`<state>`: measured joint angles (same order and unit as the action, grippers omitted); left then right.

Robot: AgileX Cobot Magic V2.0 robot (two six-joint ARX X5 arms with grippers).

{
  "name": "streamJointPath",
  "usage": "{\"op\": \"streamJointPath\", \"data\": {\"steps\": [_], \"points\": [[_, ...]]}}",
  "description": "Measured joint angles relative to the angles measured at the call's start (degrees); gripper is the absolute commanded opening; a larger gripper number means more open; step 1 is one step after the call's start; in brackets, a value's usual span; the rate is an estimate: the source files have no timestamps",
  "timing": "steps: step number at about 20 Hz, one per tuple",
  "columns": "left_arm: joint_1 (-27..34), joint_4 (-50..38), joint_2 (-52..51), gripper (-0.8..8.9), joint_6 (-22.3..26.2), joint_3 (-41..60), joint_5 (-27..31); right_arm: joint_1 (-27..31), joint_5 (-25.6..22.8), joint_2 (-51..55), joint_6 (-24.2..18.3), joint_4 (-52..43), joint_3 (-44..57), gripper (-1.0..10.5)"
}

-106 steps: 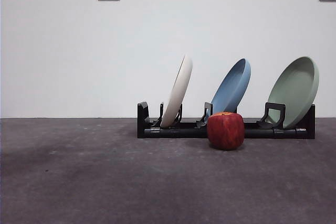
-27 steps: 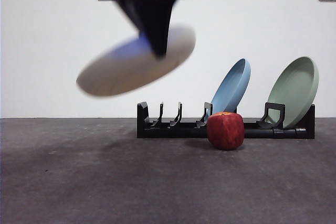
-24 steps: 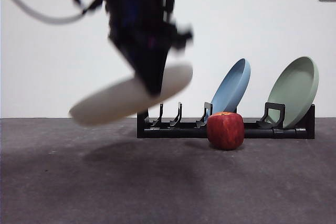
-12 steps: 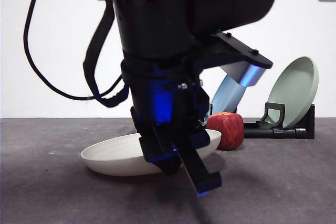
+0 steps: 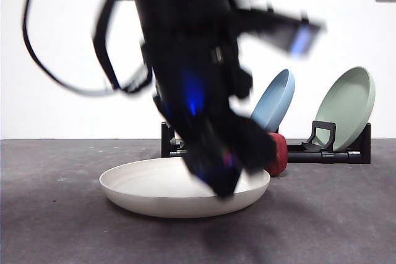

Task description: Take the yellow plate from the plate rack,put the plate on the table,take the apple from the table,put the apple in the plate

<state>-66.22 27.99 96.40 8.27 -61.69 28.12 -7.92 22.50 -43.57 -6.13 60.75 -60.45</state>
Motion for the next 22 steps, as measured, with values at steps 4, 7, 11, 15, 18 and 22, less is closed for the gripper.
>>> {"op": "streamJointPath", "data": {"steps": [4, 7, 11, 15, 18, 22], "points": [[0.0, 2.8, -12.8, 2.84, -4.9, -4.7, -2.5, -0.3, 0.0, -4.8, 1.0, -7.0, 0.0, 6.8], [0.0, 2.8, -22.9, 2.84, -9.6, -7.2, -9.1, -2.5, 0.0, -10.9, 2.1, -13.5, -0.1, 6.9], [0.0, 4.5, -33.0, 2.83, -12.4, -7.5, -13.9, -7.3, -1.4, -21.4, 3.7, -24.0, -0.1, 6.9], [0.0, 7.9, -38.1, 2.83, -15.0, -7.5, -16.5, -11.2, -8.4, -33.3, 4.2, -33.4, -0.1, 6.9], [0.0, 10.4, -38.5, 2.83, -15.4, -7.5, -16.7, -12.5, -11.8, -41.4, 4.2, -41.3, -0.1, 6.9], [0.0, 13.8, -38.4, 2.83, -15.6, -7.4, -16.7, -13.1, -15.4, -49.6, 4.2, -48.3, -0.1, 7.0]]}}
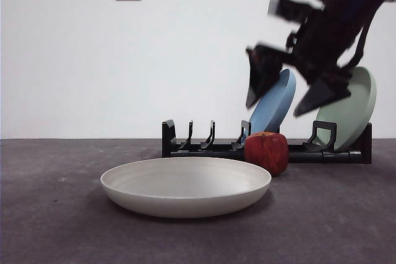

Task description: Take the yellow plate from the plate rack,put the plate on the table,take the apple from the table,put the apple in the plate

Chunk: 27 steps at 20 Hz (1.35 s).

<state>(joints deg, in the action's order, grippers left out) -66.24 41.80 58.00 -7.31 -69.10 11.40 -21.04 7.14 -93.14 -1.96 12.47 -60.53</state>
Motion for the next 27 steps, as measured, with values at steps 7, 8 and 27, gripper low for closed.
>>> {"op": "streamJointPath", "data": {"steps": [7, 8, 27], "points": [[0.0, 0.6, 0.0, 2.83, -0.3, 0.0, 0.0, -0.5, -1.4, -8.7, -0.4, -7.6, 0.0, 7.0], [0.0, 0.6, 0.0, 2.83, -0.3, 0.0, 0.0, -0.8, -1.4, -9.8, -0.4, -7.8, 0.0, 7.0], [0.0, 3.6, 0.0, 2.83, -1.3, 0.0, 0.2, -1.3, -2.7, -10.5, -0.3, -7.1, 0.0, -0.2]]}}
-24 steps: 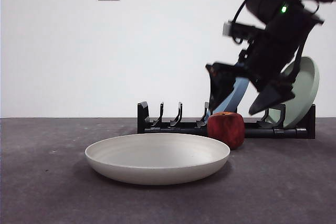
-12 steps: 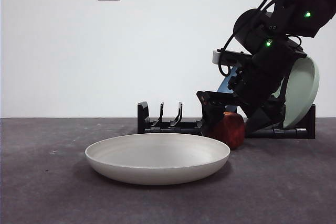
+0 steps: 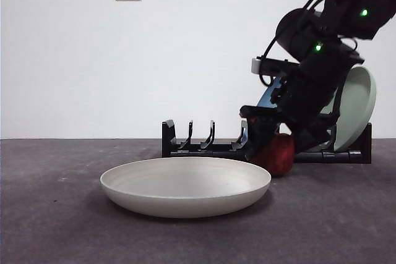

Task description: Take the yellow plate from the plate rack,put the plate on the table,take the apple from the table,put the apple in the plate

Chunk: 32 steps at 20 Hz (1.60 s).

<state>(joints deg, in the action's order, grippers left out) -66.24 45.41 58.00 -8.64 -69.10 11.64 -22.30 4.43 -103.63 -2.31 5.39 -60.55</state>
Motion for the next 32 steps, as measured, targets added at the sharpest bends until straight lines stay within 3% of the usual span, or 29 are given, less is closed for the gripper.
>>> {"op": "streamJointPath", "data": {"steps": [7, 15, 22, 25, 26, 29, 30, 32], "points": [[0.0, 0.0, 0.0, 2.83, 0.0, 0.0, 0.0, -7.5, 1.3, 14.4, 0.0, 4.3, -0.2, -0.2], [0.0, 0.0, 0.0, 2.83, 0.0, 0.0, 0.0, -18.9, 1.5, 6.4, 0.2, 5.5, -0.2, -0.2], [0.0, 0.0, 0.0, 2.83, 0.0, 0.0, 0.0, -19.5, 1.1, 0.8, 0.2, 5.3, -0.2, -0.1], [0.0, 0.0, 0.0, 2.83, 0.0, 0.0, 0.0, -19.4, 1.1, 0.8, 0.2, 5.8, -0.2, 0.7], [0.0, 0.0, 0.0, 2.83, 0.0, 0.0, 0.0, -19.4, 1.2, 0.8, 0.2, 6.2, -0.2, 1.5], [0.0, 0.0, 0.0, 2.83, 0.0, 0.0, 0.0, -19.4, 1.2, 0.9, 0.6, 6.9, -0.4, 5.5], [0.0, 0.1, 0.0, 2.83, 0.0, 0.0, 0.0, -19.4, 1.2, 0.9, 1.0, 7.0, -0.4, 6.1], [0.0, 0.6, 0.0, 2.83, 0.0, 0.0, 0.0, -19.4, 1.2, 1.0, 1.4, 7.2, -0.4, 6.1]]}}
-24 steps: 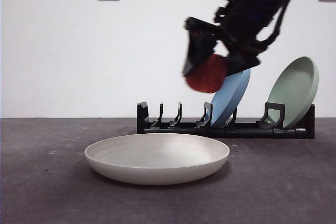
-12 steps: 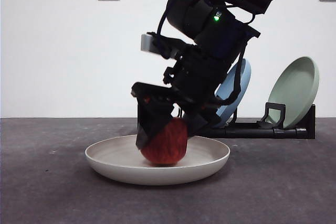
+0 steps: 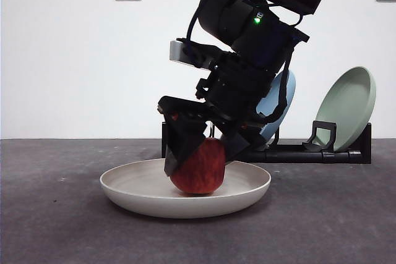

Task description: Take the yellow plate from the plate rack,put the plate on the table,take the apple from the table,put the apple in the plate

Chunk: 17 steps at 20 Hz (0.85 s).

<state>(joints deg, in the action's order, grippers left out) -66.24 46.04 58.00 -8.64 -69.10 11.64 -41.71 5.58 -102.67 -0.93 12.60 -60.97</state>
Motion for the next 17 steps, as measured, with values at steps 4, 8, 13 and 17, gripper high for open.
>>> {"op": "streamJointPath", "data": {"steps": [4, 8, 13, 17], "points": [[0.0, 0.7, 0.0, 2.83, 0.0, 0.0, 0.0, 0.0, 0.0, 2.1, 0.5, 1.4, 0.0, 6.1], [0.0, 0.8, 0.0, 2.83, 0.0, 0.0, 0.0, 0.0, 0.0, 9.7, 0.5, 4.1, 0.0, 6.1], [0.0, 3.5, 0.0, 2.83, 0.0, 0.0, 0.0, 0.0, 0.2, 25.6, 0.5, 19.1, 0.0, 6.0], [0.0, 5.5, 0.0, 2.83, 0.0, 0.0, 0.0, 0.0, 0.4, 40.8, 0.5, 36.3, 0.0, 5.9]]}}
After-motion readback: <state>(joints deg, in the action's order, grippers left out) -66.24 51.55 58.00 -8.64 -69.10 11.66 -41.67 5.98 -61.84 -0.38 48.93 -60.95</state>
